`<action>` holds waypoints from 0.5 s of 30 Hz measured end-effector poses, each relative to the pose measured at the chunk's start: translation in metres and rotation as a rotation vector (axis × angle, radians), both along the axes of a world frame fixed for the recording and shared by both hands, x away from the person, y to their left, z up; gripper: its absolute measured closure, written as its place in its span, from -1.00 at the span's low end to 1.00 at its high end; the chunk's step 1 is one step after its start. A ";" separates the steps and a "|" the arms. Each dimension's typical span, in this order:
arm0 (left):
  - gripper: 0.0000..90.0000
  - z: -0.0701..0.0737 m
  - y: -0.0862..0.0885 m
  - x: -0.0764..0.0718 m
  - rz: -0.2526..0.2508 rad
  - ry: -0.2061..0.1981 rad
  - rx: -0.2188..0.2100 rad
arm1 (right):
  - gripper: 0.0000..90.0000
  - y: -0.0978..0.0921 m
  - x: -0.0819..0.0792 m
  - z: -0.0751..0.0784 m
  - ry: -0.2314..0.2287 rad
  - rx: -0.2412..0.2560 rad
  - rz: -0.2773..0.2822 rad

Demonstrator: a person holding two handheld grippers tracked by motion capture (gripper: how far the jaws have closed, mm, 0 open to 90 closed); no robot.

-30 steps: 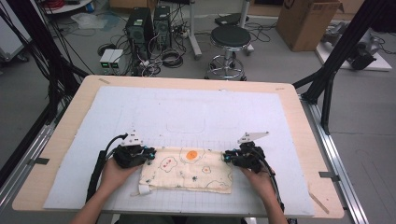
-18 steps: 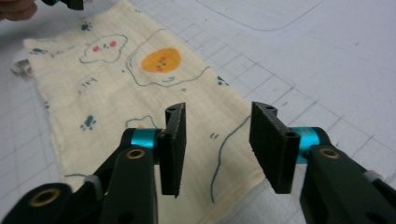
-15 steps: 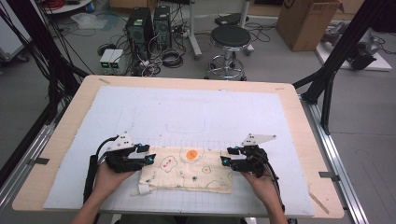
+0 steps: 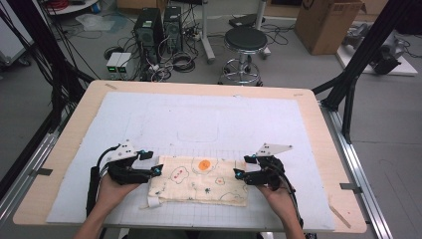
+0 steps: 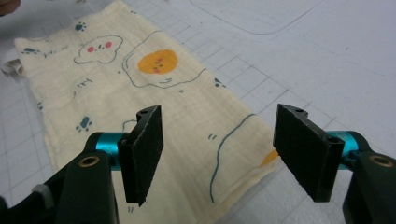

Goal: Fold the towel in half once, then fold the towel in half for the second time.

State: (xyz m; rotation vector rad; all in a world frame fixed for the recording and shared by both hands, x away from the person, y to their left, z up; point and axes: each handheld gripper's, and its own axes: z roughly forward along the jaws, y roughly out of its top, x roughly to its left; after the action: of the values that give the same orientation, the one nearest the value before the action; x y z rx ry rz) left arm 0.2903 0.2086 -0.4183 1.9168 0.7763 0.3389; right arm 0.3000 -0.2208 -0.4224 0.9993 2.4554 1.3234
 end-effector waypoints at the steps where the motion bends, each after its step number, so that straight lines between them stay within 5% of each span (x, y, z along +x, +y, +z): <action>1: -0.21 0.000 0.000 0.000 0.001 0.000 -0.003 | -0.27 0.001 0.000 0.000 0.004 0.001 -0.001; 15: -0.18 -0.004 0.001 0.005 0.011 0.020 0.016 | -0.26 -0.001 0.001 0.001 -0.011 0.002 -0.027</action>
State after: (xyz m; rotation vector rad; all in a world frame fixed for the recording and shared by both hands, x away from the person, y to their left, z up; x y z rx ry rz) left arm 0.2957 0.2093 -0.4225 1.9340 0.7998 0.3332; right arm 0.3009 -0.2221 -0.4218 1.0182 2.4245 1.3195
